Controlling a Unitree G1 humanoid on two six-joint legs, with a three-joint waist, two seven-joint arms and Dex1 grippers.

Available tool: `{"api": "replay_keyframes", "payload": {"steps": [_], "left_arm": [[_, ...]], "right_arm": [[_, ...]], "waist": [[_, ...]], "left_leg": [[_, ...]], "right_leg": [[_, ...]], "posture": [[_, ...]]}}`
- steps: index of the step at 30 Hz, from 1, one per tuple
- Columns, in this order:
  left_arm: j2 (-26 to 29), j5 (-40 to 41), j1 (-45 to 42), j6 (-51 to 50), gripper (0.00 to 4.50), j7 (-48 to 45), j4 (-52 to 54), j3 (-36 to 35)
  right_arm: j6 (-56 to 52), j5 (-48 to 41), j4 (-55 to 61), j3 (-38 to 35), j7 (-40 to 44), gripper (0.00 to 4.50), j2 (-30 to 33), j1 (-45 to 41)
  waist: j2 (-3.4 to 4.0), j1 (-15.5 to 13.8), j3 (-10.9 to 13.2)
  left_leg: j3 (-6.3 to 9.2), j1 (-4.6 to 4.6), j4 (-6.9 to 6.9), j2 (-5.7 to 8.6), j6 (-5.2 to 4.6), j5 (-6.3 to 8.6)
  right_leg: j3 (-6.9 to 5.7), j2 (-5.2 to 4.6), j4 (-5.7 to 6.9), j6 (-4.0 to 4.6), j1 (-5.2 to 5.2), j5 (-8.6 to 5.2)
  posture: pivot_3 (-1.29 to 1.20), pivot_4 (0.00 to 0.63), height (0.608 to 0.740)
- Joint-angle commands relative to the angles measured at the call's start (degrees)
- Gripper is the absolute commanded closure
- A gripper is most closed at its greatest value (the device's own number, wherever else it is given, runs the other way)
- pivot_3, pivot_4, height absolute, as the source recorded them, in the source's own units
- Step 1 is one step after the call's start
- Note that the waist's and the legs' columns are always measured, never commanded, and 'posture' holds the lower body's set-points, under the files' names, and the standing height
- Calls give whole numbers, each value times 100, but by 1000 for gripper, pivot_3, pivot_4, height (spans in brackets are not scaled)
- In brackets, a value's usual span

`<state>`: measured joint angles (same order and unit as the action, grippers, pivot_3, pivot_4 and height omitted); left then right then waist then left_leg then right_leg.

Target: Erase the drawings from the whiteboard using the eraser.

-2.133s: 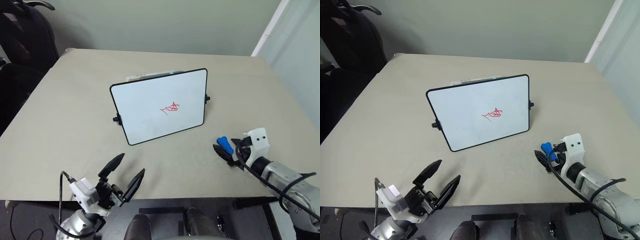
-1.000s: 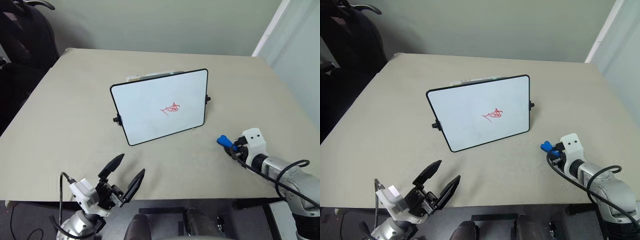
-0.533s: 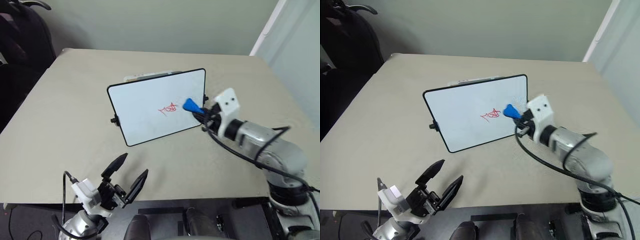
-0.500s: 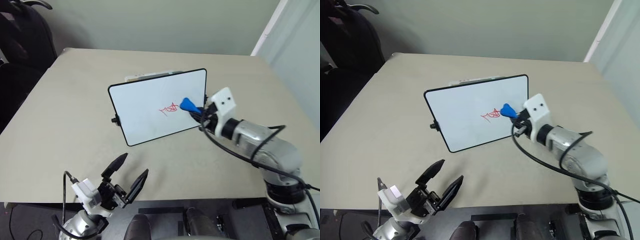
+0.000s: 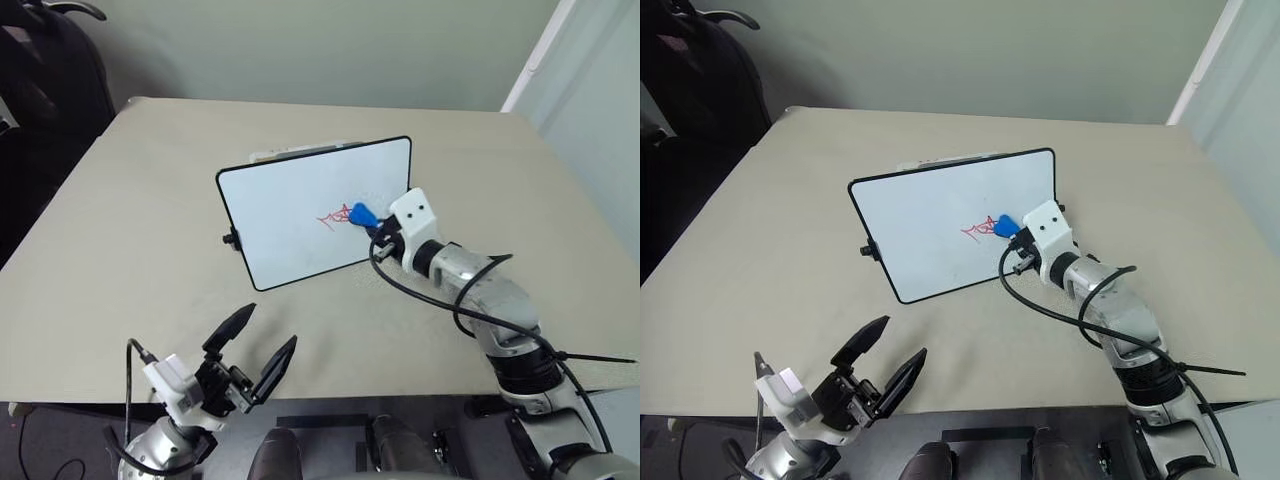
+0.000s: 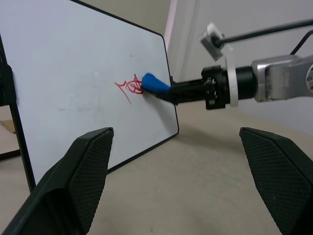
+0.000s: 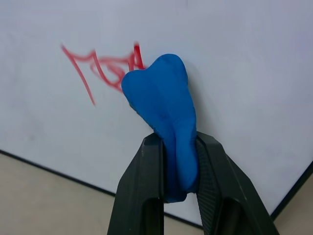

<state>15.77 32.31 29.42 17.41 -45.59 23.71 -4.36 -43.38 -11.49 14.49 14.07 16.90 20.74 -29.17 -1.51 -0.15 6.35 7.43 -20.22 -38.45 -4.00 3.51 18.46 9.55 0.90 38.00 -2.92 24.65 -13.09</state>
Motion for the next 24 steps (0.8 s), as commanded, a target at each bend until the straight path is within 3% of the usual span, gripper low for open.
{"api": "replay_keyframes", "payload": {"steps": [1,16,24], "left_arm": [[16,53,-6,27,0,42,109,-76],[20,110,-7,-1,0,40,84,-158],[23,152,-22,-17,0,39,50,-200]], "right_arm": [[137,283,-37,114,27,3952,36,142],[50,414,163,-5,221,3952,-388,-1204],[147,741,-199,322,312,3952,-145,-610]], "waist": [[0,3,0],[7,79,4],[3,48,2]], "left_leg": [[0,2,-1,0,0,0],[-1,-1,16,0,9,-7],[0,-11,18,0,24,-13]], "right_leg": [[0,0,0,1,-3,1],[1,5,5,29,19,13],[1,-2,-4,44,19,0]], "posture": [[0,150,740],[0,150,740],[0,150,740]]}}
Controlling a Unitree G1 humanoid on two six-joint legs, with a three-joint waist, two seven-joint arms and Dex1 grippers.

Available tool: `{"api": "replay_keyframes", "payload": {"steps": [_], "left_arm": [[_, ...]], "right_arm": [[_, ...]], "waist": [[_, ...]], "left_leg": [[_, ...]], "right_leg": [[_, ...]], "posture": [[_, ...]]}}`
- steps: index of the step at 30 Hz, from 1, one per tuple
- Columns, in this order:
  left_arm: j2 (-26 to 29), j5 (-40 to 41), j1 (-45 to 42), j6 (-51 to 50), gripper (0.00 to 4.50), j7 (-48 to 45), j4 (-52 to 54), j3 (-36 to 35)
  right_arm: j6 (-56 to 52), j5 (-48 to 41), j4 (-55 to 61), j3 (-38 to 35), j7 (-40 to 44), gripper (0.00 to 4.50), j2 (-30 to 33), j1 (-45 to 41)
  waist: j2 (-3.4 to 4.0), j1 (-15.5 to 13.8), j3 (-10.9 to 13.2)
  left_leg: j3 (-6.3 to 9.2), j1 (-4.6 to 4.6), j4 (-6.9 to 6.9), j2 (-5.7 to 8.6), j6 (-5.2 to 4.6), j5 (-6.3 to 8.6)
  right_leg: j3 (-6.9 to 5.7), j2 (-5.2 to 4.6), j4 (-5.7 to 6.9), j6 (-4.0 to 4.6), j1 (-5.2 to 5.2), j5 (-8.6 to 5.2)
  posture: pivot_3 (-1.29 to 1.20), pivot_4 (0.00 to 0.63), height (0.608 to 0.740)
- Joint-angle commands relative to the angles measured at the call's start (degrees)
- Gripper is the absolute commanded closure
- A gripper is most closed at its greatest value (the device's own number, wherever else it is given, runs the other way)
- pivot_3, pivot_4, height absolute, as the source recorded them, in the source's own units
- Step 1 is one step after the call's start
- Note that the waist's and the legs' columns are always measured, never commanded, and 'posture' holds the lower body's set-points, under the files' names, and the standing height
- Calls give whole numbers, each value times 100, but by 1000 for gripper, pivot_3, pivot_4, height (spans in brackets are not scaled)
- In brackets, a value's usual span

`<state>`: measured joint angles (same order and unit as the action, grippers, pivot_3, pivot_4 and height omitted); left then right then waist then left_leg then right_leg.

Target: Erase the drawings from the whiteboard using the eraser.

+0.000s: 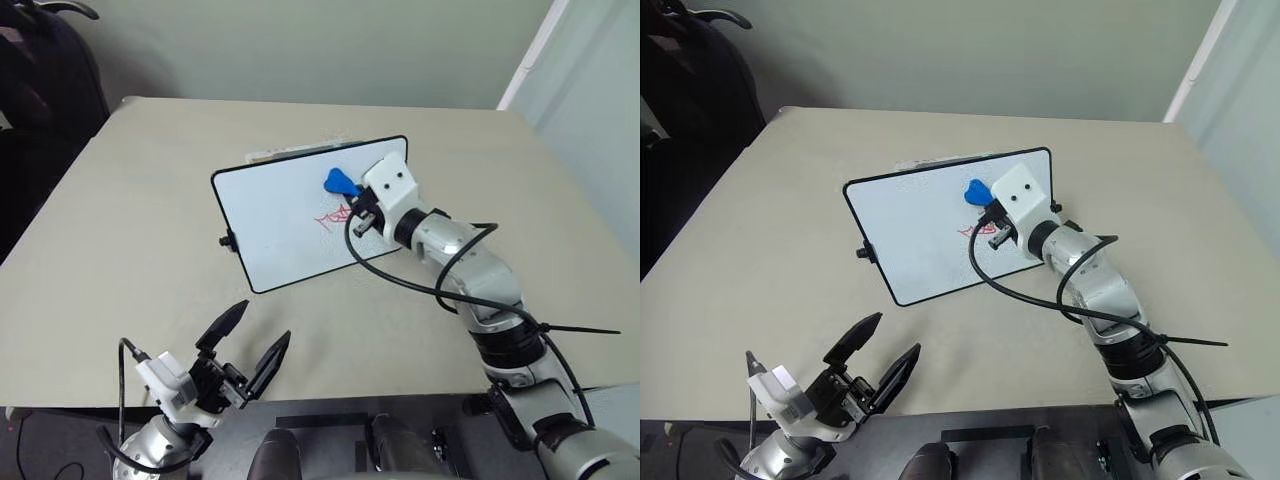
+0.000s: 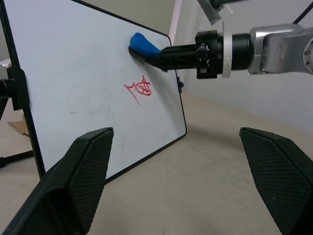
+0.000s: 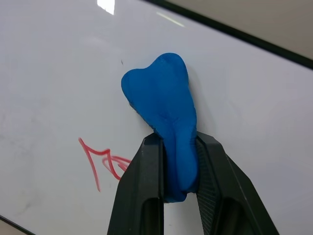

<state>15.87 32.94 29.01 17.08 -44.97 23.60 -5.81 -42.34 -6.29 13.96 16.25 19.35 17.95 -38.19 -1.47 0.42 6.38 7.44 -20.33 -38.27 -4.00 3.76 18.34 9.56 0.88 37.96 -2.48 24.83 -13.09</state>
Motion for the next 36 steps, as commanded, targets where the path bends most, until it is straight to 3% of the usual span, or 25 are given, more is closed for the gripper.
{"api": "replay_keyframes", "payload": {"steps": [1,9,21,30,36], "left_arm": [[16,99,15,15,0,-25,55,-62],[35,133,15,18,0,-44,51,-68],[41,158,69,18,0,-36,115,-49],[50,171,41,16,0,-22,82,-72],[51,180,3,6,0,-18,61,-65]], "right_arm": [[26,265,-177,154,78,3952,174,407],[-11,553,-305,210,73,3952,212,679],[-159,418,-75,-312,47,3952,-166,-401],[-101,629,-199,180,261,3952,66,446],[-54,681,-240,171,231,3952,47,472]], "waist": [[-1,-11,-1],[2,23,1],[12,48,8],[5,16,3],[8,26,5]], "left_leg": [[0,1,-2,0,1,0],[-1,12,-4,0,14,-9],[-4,3,12,0,14,-19],[-4,-13,2,0,22,-22],[-2,-11,1,0,21,-23]], "right_leg": [[0,-1,0,0,-3,0],[2,1,7,10,-11,29],[0,7,5,47,20,43],[1,3,0,44,24,27],[1,5,4,32,22,50]], "posture": [[0,150,740],[0,150,740],[0,150,740],[0,150,740],[0,150,740]]}}
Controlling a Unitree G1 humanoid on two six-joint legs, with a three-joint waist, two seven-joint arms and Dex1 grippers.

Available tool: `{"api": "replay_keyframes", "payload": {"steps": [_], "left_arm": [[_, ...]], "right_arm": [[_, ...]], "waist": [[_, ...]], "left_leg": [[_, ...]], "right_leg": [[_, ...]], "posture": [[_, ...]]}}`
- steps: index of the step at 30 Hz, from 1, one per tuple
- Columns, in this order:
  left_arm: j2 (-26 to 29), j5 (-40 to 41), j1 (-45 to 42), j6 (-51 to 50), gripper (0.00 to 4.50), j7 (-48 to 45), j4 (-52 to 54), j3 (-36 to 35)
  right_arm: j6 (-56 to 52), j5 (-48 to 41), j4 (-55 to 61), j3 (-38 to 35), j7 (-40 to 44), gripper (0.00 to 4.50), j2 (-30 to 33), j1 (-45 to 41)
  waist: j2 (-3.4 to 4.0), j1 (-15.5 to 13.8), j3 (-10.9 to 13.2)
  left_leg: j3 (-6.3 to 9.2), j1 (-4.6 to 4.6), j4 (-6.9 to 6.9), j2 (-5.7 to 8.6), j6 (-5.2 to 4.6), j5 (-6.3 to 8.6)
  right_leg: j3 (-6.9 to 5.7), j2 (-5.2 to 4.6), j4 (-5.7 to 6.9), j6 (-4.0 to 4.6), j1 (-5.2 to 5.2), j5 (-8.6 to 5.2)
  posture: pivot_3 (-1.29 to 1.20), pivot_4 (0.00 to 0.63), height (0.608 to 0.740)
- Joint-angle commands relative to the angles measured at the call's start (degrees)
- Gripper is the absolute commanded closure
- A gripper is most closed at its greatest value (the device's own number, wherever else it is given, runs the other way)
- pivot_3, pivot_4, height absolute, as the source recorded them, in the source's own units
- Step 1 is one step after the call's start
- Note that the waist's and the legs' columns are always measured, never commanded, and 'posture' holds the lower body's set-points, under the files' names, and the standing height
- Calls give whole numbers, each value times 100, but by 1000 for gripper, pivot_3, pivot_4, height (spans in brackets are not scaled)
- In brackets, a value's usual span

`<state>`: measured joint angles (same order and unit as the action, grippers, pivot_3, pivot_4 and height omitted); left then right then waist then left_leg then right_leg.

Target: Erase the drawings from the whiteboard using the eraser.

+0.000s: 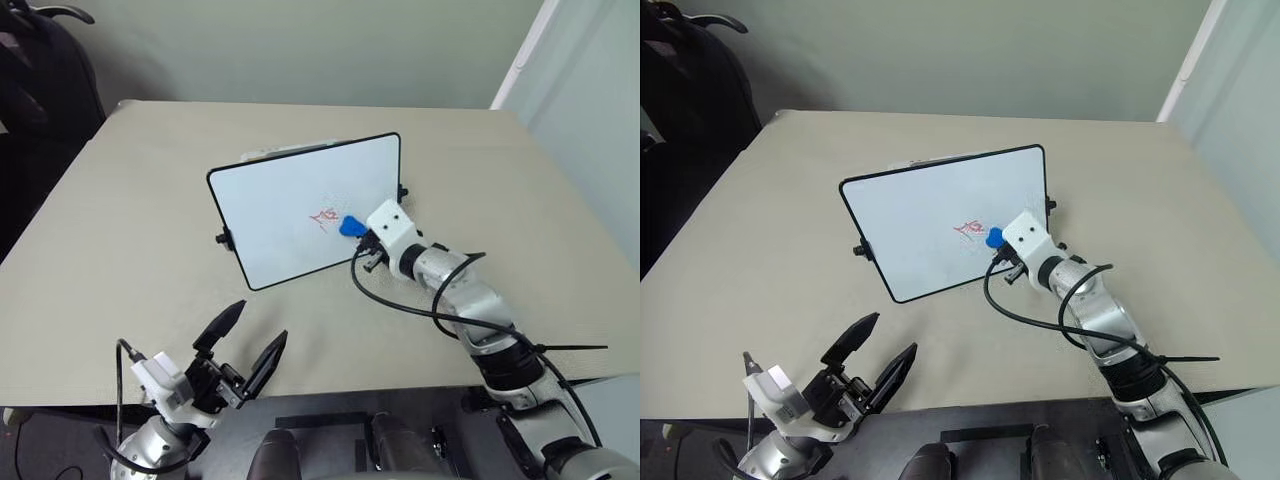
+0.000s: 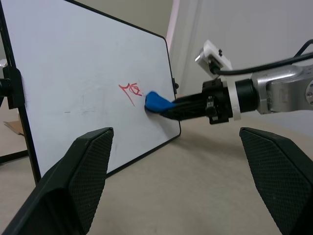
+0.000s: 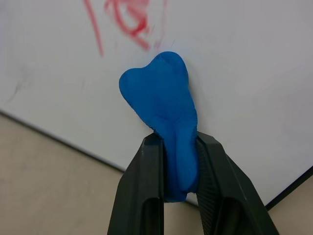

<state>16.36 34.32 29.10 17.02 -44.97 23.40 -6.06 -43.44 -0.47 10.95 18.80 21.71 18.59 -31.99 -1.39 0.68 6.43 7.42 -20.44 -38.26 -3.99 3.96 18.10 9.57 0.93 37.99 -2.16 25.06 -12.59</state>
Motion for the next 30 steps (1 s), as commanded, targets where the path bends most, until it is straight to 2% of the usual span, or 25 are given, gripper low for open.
{"api": "replay_keyframes", "payload": {"steps": [1,11,22,30], "left_arm": [[2,45,-10,9,0,-19,79,-39],[-6,47,4,4,0,2,118,-28],[-7,55,-49,-21,0,54,101,-62],[-8,81,-100,-69,0,58,67,-115]], "right_arm": [[66,87,79,-124,-10,3952,-43,-211],[-96,-249,346,-566,87,3952,-326,-1032],[311,113,-315,-28,238,3952,-51,-255],[423,137,-357,-81,303,3952,-18,-272]], "waist": [[0,0,0],[3,7,2],[-1,-8,-1],[1,-4,0]], "left_leg": [[0,1,0,0,-1,-1],[-1,-9,8,0,0,-3],[-1,-6,1,0,8,-4],[0,-1,1,0,15,-23]], "right_leg": [[0,0,1,3,0,2],[0,2,-1,11,18,6],[1,-2,-5,10,7,-12],[1,1,1,28,0,21]], "posture": [[0,150,740],[0,150,740],[0,150,740],[0,150,740]]}}
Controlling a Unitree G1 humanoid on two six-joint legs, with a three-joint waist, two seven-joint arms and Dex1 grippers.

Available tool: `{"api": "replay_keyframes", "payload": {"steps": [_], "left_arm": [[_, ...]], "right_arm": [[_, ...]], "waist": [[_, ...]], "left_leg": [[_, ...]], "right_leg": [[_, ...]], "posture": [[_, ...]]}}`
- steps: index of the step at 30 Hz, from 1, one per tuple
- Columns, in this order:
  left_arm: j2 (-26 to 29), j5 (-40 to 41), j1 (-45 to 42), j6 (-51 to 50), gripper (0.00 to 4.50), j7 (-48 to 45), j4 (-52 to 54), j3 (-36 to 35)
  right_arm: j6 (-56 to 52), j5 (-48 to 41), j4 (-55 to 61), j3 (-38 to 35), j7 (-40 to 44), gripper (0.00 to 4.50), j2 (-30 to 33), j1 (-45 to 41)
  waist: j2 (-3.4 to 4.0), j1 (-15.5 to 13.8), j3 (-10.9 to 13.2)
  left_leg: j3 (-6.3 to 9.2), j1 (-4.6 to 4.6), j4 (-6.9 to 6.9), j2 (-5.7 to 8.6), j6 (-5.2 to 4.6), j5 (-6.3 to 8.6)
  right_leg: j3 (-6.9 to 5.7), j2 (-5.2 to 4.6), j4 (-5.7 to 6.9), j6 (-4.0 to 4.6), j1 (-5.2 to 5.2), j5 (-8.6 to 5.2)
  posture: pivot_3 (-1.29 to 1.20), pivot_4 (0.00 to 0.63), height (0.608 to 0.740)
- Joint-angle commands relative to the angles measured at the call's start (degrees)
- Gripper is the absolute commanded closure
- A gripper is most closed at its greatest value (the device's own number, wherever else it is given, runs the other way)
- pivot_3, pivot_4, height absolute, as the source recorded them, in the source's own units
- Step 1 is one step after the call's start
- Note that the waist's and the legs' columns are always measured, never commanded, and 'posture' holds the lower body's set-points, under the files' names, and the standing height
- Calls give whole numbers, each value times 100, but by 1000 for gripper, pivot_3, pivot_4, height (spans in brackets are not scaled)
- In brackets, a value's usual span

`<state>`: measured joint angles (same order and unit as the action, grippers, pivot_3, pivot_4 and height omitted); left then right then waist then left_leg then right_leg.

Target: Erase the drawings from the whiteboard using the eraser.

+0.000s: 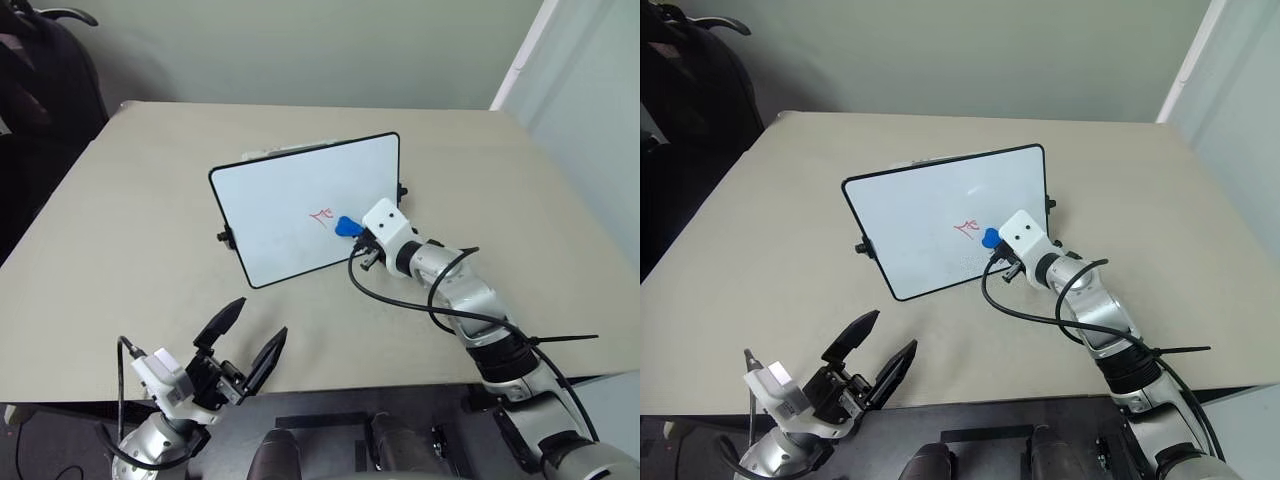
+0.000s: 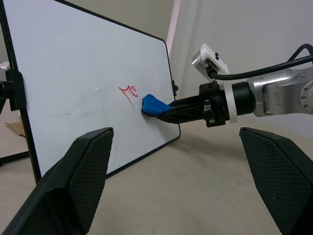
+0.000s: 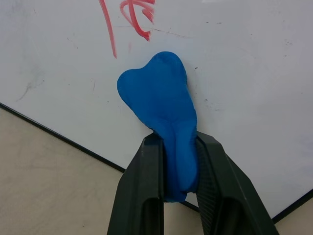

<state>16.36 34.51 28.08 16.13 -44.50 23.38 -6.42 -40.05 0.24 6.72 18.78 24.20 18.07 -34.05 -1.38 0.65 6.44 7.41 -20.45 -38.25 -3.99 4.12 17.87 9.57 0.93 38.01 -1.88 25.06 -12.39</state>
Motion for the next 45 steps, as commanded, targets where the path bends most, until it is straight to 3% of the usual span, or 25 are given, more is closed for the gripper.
{"api": "replay_keyframes", "payload": {"steps": [1,10,28,40,45], "left_arm": [[-13,60,0,18,0,12,73,-79],[-3,147,19,-7,0,-10,89,-184],[-27,142,100,-4,0,-68,138,-181],[-34,160,89,-16,0,-76,88,-193],[-31,154,40,-26,0,-74,18,-204]], "right_arm": [[91,51,94,-97,74,3952,34,-85],[-73,290,267,252,399,3952,472,117],[-136,207,565,-274,218,3952,-148,-763],[195,459,62,69,338,3952,148,-99],[259,397,74,-36,341,3952,6,-401]], "waist": [[0,-1,0],[-1,-16,-1],[5,23,4],[1,-2,1],[2,16,2]], "left_leg": [[0,0,0,0,2,-1],[-1,-7,4,0,6,-3],[1,-9,11,0,15,-8],[4,-33,-1,0,20,-10],[4,-29,1,0,21,-11]], "right_leg": [[0,0,0,4,0,2],[0,1,-6,1,4,-8],[0,2,-5,-4,16,-14],[1,-2,-4,-6,30,-15],[1,-2,1,-11,29,-1]], "posture": [[0,150,740],[0,150,740],[0,150,740],[0,150,740],[0,150,740]]}}
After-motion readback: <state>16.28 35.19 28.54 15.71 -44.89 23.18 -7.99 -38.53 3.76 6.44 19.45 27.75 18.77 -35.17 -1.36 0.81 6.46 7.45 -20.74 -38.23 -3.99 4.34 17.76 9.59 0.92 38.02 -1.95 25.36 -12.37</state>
